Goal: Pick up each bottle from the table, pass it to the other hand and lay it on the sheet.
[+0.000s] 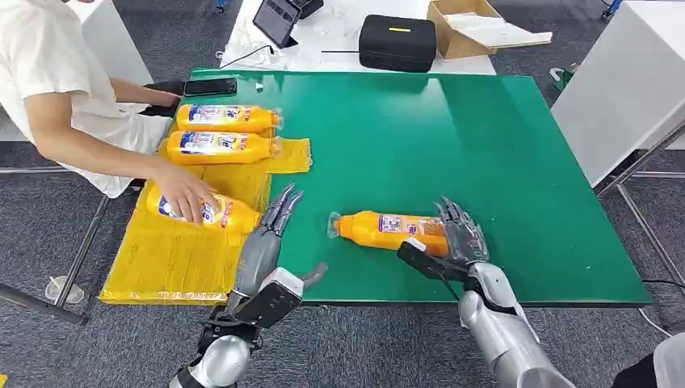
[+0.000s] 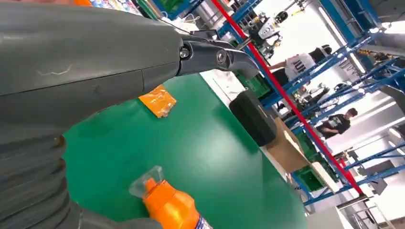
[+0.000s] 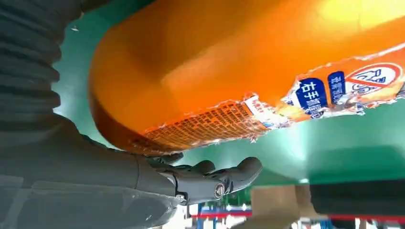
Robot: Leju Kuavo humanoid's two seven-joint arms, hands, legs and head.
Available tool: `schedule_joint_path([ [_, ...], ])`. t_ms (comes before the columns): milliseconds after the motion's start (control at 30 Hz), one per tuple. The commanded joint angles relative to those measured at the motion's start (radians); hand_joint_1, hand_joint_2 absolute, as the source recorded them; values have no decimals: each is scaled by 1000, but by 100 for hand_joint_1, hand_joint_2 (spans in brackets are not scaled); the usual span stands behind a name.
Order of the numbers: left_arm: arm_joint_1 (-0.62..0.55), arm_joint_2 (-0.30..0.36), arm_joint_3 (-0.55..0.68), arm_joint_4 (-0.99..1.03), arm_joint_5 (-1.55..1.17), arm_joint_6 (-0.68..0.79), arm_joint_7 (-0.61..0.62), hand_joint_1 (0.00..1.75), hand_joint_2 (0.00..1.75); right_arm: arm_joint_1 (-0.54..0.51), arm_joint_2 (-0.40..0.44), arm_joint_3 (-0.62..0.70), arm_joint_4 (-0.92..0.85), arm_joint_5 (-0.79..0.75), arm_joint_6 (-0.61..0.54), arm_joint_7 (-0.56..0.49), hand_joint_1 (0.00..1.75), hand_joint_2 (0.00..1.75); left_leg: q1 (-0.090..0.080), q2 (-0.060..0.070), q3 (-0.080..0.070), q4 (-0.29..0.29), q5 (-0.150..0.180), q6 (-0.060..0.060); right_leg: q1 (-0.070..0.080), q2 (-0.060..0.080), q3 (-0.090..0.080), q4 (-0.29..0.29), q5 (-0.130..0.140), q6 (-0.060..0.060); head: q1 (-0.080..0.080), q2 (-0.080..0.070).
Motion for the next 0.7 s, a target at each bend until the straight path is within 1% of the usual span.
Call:
schedule_joint_path([
  [33, -58, 5, -40, 86, 18, -7, -6, 0, 175, -65, -27, 48, 228, 5, 88, 2, 175, 175, 0, -1, 4, -1, 0, 1, 0, -2, 5, -1, 0, -1, 0, 0],
  [67, -60, 3, -41, 91, 21, -8, -8, 0, 175, -69, -27, 51, 237, 5, 99, 2, 175, 175, 0, -3, 5, -1, 1, 1, 0, -4, 7, -1, 0, -2, 0, 0],
  [100, -61, 2, -42, 94, 23, -8, -10, 0, 175, -69, -26, 54, 246, 4, 109, 2, 175, 175, 0, -2, 4, -1, 0, 1, 0, -3, 5, -1, 0, -1, 0, 0],
  [133, -64, 0, -45, 101, 27, -9, -12, 0, 175, -73, -28, 67, 262, 14, 126, 9, 173, 175, 0, -2, 4, -1, 1, 1, 0, -3, 6, -1, 0, -2, 0, 0],
  [200, -66, -2, -47, 105, 30, -6, -13, 0, 175, -69, -27, 70, 273, 13, 137, 5, 175, 175, 1, -3, 6, -2, 1, 1, 1, -4, 8, -3, 1, -3, 1, 0],
  [300, -66, -2, -48, 105, 31, -6, -14, 0, 175, -64, -27, 71, 274, 12, 134, 4, 175, 175, 0, -2, 9, -2, 1, 1, 1, -4, 10, -3, 2, -4, 0, 0],
  [333, -66, -1, -49, 105, 32, -6, -15, 0, 175, -64, -28, 75, 277, 15, 136, 3, 171, 175, 1, -2, 10, -2, 1, 1, 1, -4, 11, -3, 1, -3, 0, 0],
  [367, -66, -1, -49, 105, 34, -6, -17, 0, 175, -64, -30, 79, 277, 17, 137, 2, 175, 175, 0, -2, 10, -2, 1, 1, 1, -6, 11, -3, 1, -4, 0, 0],
  [433, -58, 1, -52, 101, 37, -6, -19, 0, 175, -42, -28, 72, 265, 0, 121, -23, 175, 175, 1, -1, 12, -2, 1, 1, 1, -4, 13, -3, 1, -4, 0, 0],
  [467, -50, 2, -54, 94, 38, -5, -21, 0, 175, -25, -26, 65, 248, -19, 106, -51, 171, 175, 1, -2, 12, -3, 1, 1, 1, -5, 13, -3, 1, -4, 0, 0],
  [500, -45, 2, -52, 89, 41, -3, -23, 0, 175, -15, -22, 53, 235, -44, 99, -80, 175, 175, 1, -3, 13, -4, 1, 1, 2, -6, 14, -4, 1, -5, 0, 0],
  [533, -33, -1, -46, 81, 51, -1, -23, 0, 175, 4, -14, 27, 214, -89, 89, -122, 175, 175, 1, -1, 12, -1, 0, 1, 2, -3, 13, -3, 1, -3, 0, 0],
  [567, -31, -1, -47, 80, 51, -1, -23, 0, 175, 7, -13, 27, 212, -90, 88, -123, 175, 175, 1, -2, 13, -3, 0, 1, 2, -6, 15, -4, 0, -4, 0, 0],
  [633, -31, -1, -47, 80, 51, -1, -23, 0, 175, 7, -13, 27, 212, -90, 88, -123, 175, 175, 1, -1, 13, -2, 0, 1, 2, -4, 13, -3, 1, -4, 1, 0],
  [667, -15, -9, -26, 69, 94, -16, -19, 0, 175, 30, -3, -4, 173, -151, 90, -171, 175, 175, 1, 0, 12, -1, 0, 1, 1, -3, 13, -2, 0, -3, 0, 0],
  [700, 9, -27, 10, 56, 174, -48, -13, 0, 175, 59, 16, -52, 123, -245, 109, -234, 171, 175, 1, 0, 13, -2, -1, 1, 2, -3, 14, -3, 0, -4, 0, 0],
])
